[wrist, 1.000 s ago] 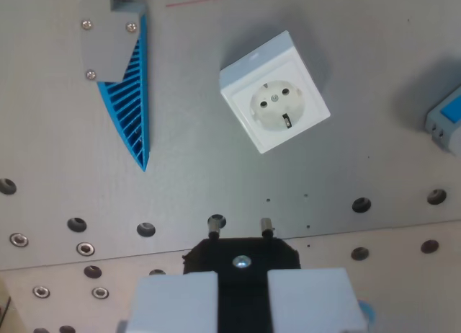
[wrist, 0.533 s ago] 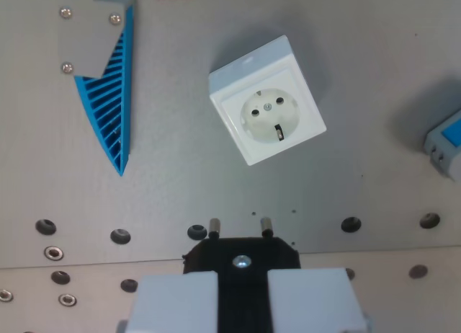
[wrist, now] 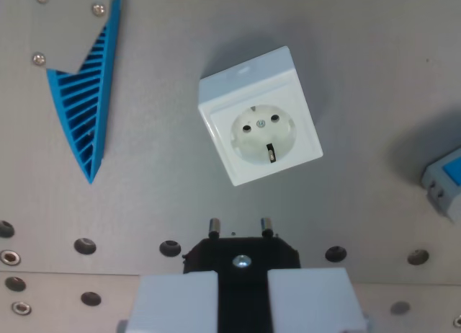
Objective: Move above the white socket
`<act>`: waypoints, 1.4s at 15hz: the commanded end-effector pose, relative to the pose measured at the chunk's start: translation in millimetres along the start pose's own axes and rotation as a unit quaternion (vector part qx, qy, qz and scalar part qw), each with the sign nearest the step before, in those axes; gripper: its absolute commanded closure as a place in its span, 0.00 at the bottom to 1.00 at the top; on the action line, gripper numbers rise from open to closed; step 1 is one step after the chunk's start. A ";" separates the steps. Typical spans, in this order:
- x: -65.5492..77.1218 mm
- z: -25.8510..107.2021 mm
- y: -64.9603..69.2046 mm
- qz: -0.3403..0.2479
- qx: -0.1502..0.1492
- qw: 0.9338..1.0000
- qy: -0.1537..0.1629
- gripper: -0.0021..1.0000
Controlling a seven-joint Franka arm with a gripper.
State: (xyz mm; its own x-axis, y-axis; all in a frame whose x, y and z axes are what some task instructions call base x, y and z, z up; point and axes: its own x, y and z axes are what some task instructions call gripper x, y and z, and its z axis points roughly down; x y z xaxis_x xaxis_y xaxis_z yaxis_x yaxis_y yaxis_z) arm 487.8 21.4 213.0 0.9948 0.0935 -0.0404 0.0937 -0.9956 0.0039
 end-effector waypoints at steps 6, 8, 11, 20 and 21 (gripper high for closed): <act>-7.7 38.1 10.5 -0.120 -0.006 0.992 0.044 1.00; -8.9 46.9 11.9 -0.130 -0.006 0.991 0.045 1.00; -10.7 59.3 13.8 -0.143 -0.008 0.989 0.045 1.00; -15.9 85.7 17.5 -0.165 -0.012 0.985 0.047 1.00; -16.3 88.1 17.9 -0.165 -0.013 0.985 0.048 1.00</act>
State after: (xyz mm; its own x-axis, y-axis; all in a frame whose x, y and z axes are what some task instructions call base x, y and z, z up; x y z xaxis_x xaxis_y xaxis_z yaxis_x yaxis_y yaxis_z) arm 476.1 6.8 131.5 0.9424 0.3290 -0.0595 0.3290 -0.9443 -0.0100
